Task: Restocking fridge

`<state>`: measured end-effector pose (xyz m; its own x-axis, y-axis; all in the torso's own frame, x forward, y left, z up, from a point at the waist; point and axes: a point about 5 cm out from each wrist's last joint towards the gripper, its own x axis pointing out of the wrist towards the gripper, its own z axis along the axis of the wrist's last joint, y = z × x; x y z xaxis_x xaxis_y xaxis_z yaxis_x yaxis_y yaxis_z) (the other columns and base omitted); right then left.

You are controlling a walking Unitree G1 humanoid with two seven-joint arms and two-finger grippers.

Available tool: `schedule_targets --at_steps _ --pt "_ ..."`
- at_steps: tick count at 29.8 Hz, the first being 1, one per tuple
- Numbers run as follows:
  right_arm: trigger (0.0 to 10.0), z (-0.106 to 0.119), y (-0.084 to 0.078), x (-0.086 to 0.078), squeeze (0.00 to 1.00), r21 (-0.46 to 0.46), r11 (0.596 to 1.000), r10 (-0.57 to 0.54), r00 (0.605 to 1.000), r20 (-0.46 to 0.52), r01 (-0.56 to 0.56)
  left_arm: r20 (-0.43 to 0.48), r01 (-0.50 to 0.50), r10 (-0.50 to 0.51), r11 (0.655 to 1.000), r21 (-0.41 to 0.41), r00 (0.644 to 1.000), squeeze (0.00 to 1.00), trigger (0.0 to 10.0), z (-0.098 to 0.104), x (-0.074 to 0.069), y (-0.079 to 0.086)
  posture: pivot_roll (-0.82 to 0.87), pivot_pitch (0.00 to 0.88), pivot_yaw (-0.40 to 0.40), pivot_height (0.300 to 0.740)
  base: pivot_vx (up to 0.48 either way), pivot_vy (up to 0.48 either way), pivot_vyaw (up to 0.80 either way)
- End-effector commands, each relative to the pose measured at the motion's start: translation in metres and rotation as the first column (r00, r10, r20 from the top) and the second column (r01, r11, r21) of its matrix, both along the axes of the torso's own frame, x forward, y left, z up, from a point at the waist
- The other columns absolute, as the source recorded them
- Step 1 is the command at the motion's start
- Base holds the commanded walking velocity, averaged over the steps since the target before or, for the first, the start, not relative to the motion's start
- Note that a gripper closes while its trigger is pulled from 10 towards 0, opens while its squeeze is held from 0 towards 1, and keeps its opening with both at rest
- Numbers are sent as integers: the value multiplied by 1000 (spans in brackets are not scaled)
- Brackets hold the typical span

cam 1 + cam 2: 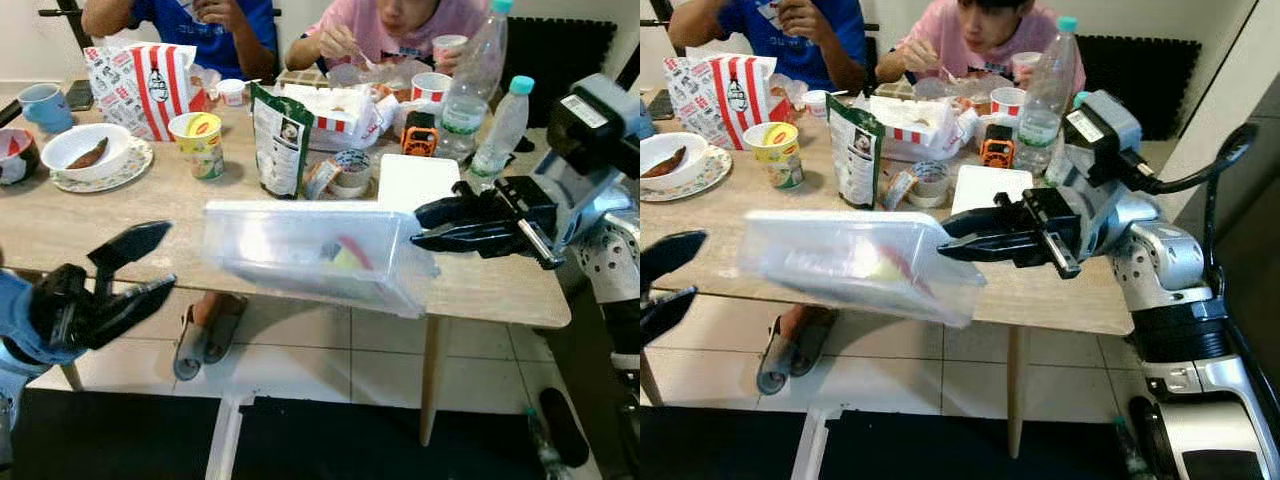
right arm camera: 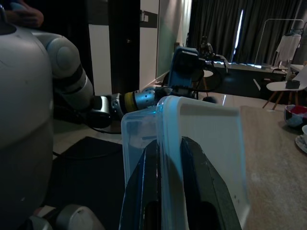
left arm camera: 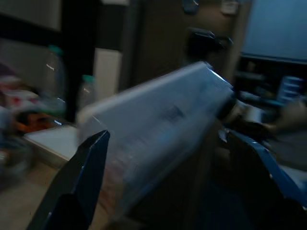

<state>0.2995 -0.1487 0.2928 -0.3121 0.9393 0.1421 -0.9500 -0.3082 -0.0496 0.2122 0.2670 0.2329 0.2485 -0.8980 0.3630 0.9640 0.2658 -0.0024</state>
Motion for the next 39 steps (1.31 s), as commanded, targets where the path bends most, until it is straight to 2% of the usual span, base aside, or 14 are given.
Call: schedule_targets --at_steps 1,5,16,18,19,22,23,25,26,27,34,36,38,39 --pt "10000 2 1 -5 0 4 999 41 999 -11 -41 -11 55 -54 996 67 998 1000 10000 6 -1 -2 35 82 -30 740 0 0 0" --pt "10000 -3 3 -8 0 -10 998 67 996 -59 -68 -61 139 -132 983 123 989 1000 10000 6 -2 -8 35 85 -29 740 0 0 0" --pt "10000 5 -10 -6 0 30 998 59 991 -116 -56 -21 115 -113 989 93 993 1000 10000 18 -5 3 32 89 -36 740 0 0 0" --pt "10000 4 -15 -2 0 21 1000 23 993 -117 -21 -4 64 -64 993 102 998 1000 10000 21 -4 7 32 89 -36 740 0 0 0" --pt "10000 3 -17 0 0 14 1000 1 993 -115 1 14 1 -3 995 97 1000 1000 10000 22 1 10 33 89 -40 740 0 0 0" --pt "10000 2 -19 1 0 10 1000 -12 993 -115 14 25 -42 40 995 91 999 1000 10000 22 5 13 33 89 -40 740 0 0 0" --pt "10000 2 -20 2 0 13 1000 -17 993 -118 19 29 -98 95 991 90 995 0 10000 22 10 15 34 88 -40 740 0 0 0" --pt "10000 1 -21 1 0 18 1000 -17 993 -121 19 23 -126 125 988 89 992 0 10000 19 14 17 34 88 -40 740 0 0 0" --pt "10000 2 -21 1 0 24 1000 -13 992 -124 16 1 -135 135 986 94 991 153 10000 16 15 19 29 88 -38 740 0 0 0" --pt "10000 3 -22 0 0 31 999 -8 992 -127 12 -24 -134 137 986 95 990 1000 10000 14 16 21 29 88 -38 740 0 0 0" --pt "10000 7 -23 0 0 44 999 1 992 -128 5 -51 -159 169 974 164 984 1000 10000 9 19 27 29 88 -38 740 0 0 0" --pt "10000 9 -22 0 0 49 999 1 993 -122 5 -35 -238 249 953 190 968 1000 10000 8 27 30 29 89 -36 740 0 0 0" --pt "10000 9 -22 0 0 49 999 1 993 -122 5 -35 -238 249 953 190 968 1000 10000 8 27 30 29 89 -36 740 0 0 0" --pt "10000 9 -22 1 0 52 999 2 993 -120 4 -42 -281 293 941 189 955 0 10000 7 33 31 30 89 -36 740 0 0 0"
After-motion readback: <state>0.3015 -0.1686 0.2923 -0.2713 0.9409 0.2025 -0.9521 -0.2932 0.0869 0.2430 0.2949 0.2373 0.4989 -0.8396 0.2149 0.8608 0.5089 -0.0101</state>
